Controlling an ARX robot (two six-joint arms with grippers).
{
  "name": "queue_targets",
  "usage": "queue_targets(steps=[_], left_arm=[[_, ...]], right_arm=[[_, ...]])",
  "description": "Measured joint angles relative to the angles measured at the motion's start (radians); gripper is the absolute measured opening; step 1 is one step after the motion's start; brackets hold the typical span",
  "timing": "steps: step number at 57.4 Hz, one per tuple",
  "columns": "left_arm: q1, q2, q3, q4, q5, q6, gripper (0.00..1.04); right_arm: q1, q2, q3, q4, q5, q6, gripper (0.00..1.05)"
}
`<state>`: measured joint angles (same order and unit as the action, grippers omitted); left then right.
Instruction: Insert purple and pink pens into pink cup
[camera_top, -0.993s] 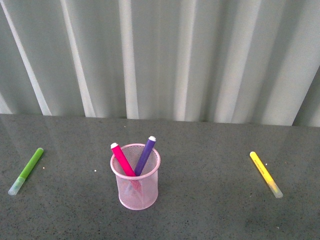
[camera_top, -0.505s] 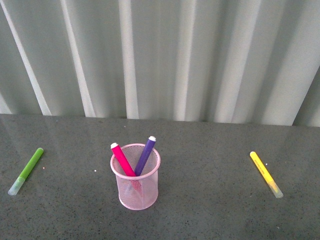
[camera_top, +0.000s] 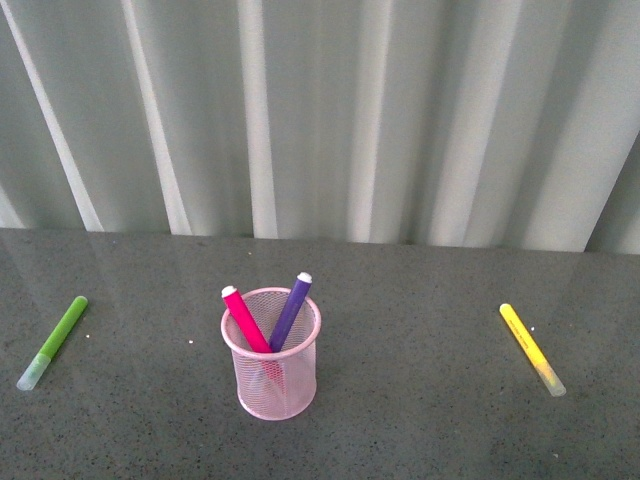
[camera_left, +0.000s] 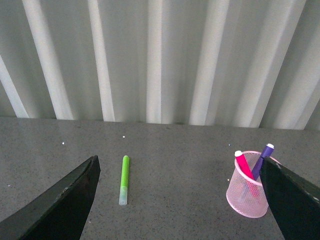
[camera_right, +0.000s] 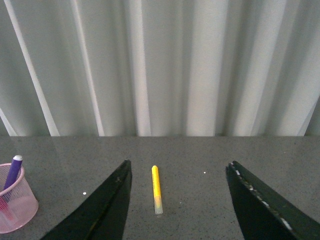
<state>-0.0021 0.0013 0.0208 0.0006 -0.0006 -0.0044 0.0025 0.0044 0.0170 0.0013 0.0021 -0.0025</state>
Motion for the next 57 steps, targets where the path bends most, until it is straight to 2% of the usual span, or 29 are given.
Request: queue_targets(steps=[7,9,12,57], left_arm=[[0.000,0.000,0.000,0.000,0.000,0.000,0.98],[0.000,0.000,0.000,0.000,0.000,0.000,0.98],[0.000,0.000,0.000,0.000,0.000,0.000,0.98],[0.000,0.000,0.000,0.000,0.000,0.000,0.98]], right_arm=[[0.000,0.000,0.000,-0.001,0.000,0.000,0.95],[0.000,0.000,0.000,-0.001,0.000,0.002,1.00],[0.000,0.000,0.000,-0.001,0.000,0.002,0.97],[0.000,0.000,0.000,-0.001,0.000,0.002,0.98]])
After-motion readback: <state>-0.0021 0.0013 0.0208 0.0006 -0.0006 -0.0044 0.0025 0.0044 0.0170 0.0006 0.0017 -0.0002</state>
